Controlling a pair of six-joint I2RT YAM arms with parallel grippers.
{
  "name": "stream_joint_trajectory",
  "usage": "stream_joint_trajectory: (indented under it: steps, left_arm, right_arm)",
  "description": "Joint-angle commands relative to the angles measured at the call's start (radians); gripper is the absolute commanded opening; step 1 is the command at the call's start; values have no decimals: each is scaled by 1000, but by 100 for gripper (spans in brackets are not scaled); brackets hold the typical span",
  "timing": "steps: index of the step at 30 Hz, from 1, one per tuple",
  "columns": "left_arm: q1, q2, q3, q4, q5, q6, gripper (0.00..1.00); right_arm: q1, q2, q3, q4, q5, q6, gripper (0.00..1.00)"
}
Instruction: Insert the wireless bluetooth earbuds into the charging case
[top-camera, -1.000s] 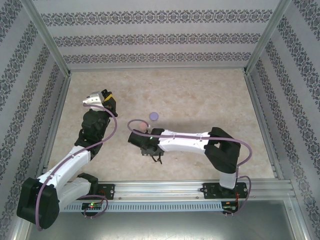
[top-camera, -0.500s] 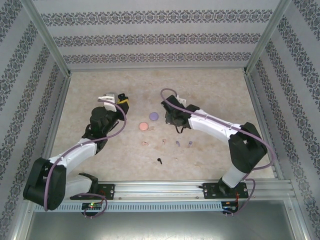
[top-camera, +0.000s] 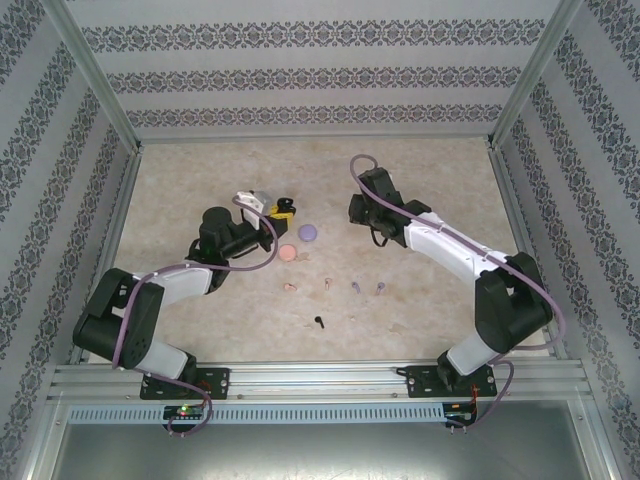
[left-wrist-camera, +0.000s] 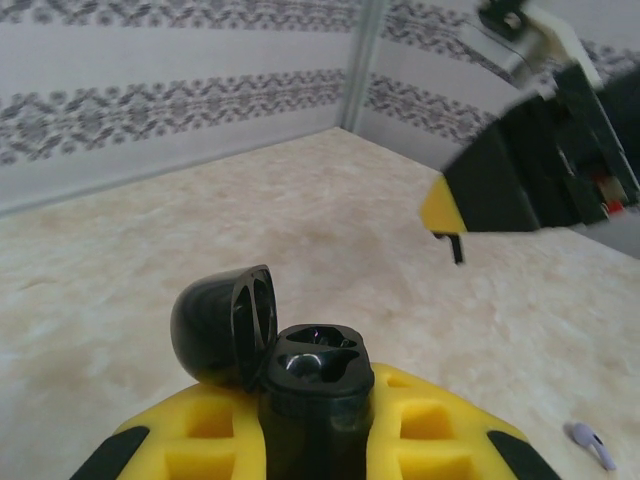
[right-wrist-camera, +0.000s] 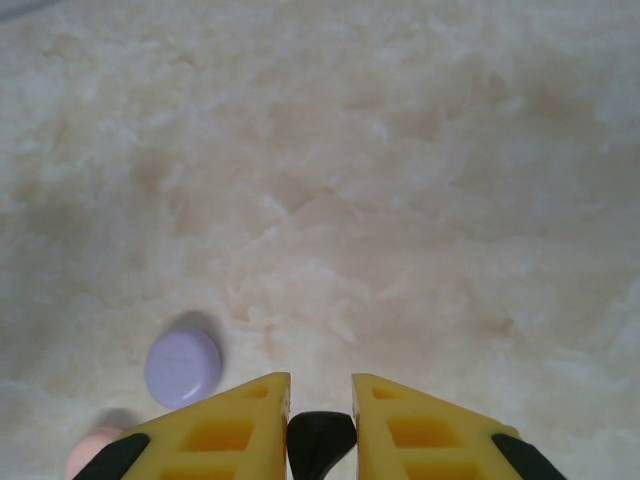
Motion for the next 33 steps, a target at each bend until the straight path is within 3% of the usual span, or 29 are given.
stream_joint_trajectory:
  steps: [1,10,21,33]
  left_arm:
    - [-36,33,56,135,59,117,0]
    - [-115,201,153,260,15,186,0]
    - [-143,433,296,514,31,58,0]
    - [-165,457,350,533,97,24,0]
  right_arm:
    - [-30,-52,3,61,-57,-48,21]
    - [-78,-116,27,151,-144,-85,22]
    - [-81,-205,-36,290,-210,-60,22]
    - [-44,-262,-121,479,-294,-73,23]
